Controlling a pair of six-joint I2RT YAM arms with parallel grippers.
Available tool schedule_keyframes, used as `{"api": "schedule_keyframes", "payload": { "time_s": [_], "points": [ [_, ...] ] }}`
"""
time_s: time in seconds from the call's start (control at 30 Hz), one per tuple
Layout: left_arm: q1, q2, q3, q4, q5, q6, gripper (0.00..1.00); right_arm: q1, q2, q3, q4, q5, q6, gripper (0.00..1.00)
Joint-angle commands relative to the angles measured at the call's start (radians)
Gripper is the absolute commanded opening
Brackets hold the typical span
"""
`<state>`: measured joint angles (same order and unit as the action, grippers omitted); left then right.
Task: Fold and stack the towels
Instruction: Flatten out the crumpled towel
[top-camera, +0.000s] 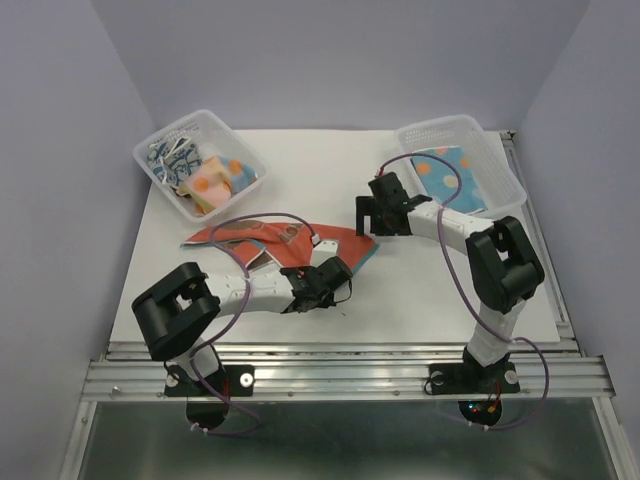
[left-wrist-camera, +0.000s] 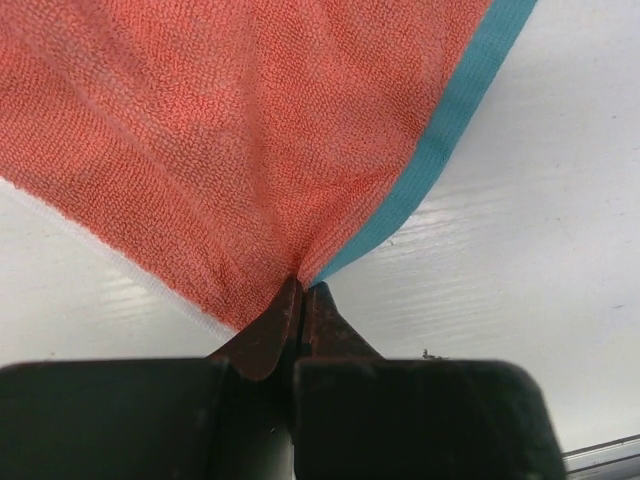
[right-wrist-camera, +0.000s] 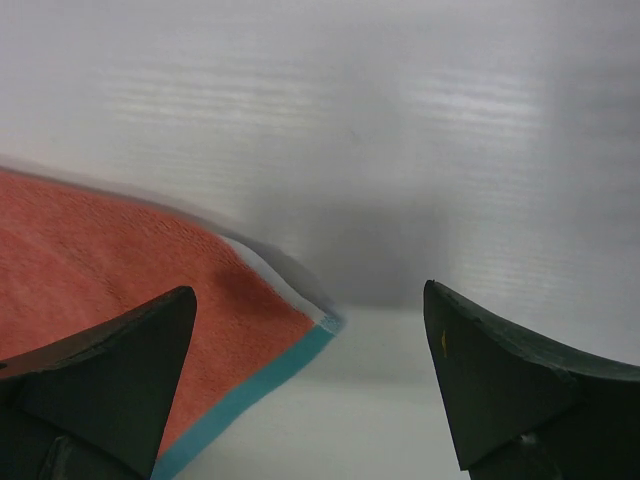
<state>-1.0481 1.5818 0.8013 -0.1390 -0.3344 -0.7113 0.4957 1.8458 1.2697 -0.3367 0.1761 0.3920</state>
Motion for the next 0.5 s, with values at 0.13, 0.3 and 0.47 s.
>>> {"api": "schedule_keyframes", "payload": {
  "time_s": [0.13,0.3,0.47],
  "points": [
    [-0.032,-0.037,-0.088,-0.053,-0.008,-0.057,0.00,0.023,-0.123,-0.226,0.057,0.039,0.093,1.00],
    [-0.043,-0.029,-0.091,-0.037,-0.011,-0.063,0.00,0.037,-0.102,-0.239,0.068,0.034,0.091,0.99],
    [-0.047,-0.031,-0.096,-0.037,-0.020,-0.073,0.00,0.058,-0.074,-0.227,0.050,0.072,0.091,0.74]
  ]
}}
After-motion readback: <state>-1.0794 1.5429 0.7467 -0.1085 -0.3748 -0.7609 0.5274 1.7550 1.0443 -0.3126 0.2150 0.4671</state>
